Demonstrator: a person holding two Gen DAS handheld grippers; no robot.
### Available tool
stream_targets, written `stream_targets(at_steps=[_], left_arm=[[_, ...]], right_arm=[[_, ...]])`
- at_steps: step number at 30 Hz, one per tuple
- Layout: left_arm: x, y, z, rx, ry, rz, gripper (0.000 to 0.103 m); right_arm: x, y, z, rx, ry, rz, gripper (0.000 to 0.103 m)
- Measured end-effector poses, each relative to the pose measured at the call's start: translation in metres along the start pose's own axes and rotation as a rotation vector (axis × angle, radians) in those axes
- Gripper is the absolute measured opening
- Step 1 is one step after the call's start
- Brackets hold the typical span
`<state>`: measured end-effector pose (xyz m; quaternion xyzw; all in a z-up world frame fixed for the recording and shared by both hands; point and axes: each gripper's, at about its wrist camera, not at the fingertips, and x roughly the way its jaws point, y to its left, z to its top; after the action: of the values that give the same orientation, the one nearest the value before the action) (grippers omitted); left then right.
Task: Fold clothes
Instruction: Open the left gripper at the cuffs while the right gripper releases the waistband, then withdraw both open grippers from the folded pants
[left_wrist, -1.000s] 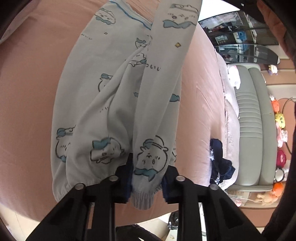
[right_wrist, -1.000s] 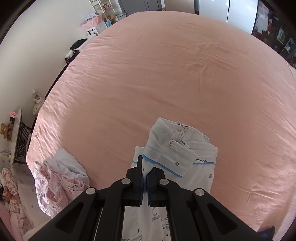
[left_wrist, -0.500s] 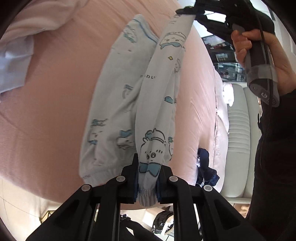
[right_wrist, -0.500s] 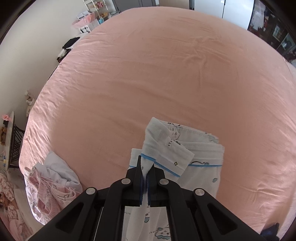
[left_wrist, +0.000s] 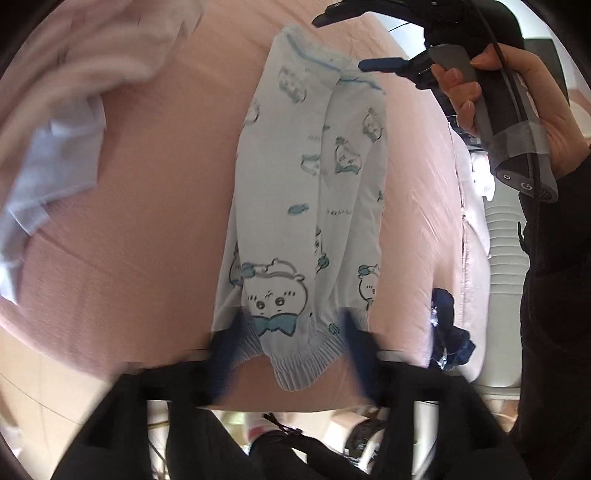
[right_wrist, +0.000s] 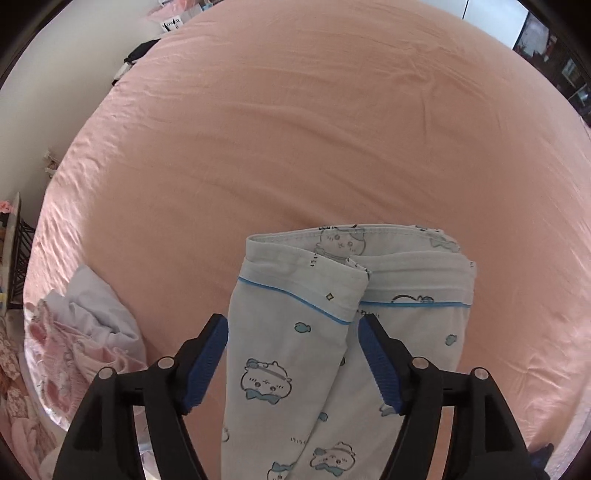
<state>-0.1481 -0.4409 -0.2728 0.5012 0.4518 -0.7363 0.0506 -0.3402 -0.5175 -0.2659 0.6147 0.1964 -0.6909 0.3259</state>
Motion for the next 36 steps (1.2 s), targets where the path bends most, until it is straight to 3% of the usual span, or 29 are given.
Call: stream_targets(at_steps=[3, 8, 13, 26, 36], left_arm=[[-0.018, -0.003, 0.001, -0.021, -0.029, -0.066, 0.103], [-0.041, -0.019, -0.002, 0.011, -0.071, -0.041, 0.103], [-0.064, -0.032, -0.01, 0.033, -0.098, -0.064, 0.103], [-0.108, -0.085, -0.057, 0.138, -0.154, -0.074, 0.103], [-0.136, -0.1, -0.105, 0.157, -0.203, -0.04, 0.103]], right_arm=[[-0.021, -0.004, -0.005, 0.006, -0.002, 0.016, 0.077], [-0.072, -0.007, -0.025, -0.027, -0.049, -0.017, 0.077], [-0.126, -0.006, -0.049, -0.071, -0.093, -0.011, 0.077], [-0.219, -0.001, -0.13, -0.141, -0.153, -0.045, 0.077], [-0.275, -0.004, -0.206, -0.134, -0.225, -0.029, 0.077]])
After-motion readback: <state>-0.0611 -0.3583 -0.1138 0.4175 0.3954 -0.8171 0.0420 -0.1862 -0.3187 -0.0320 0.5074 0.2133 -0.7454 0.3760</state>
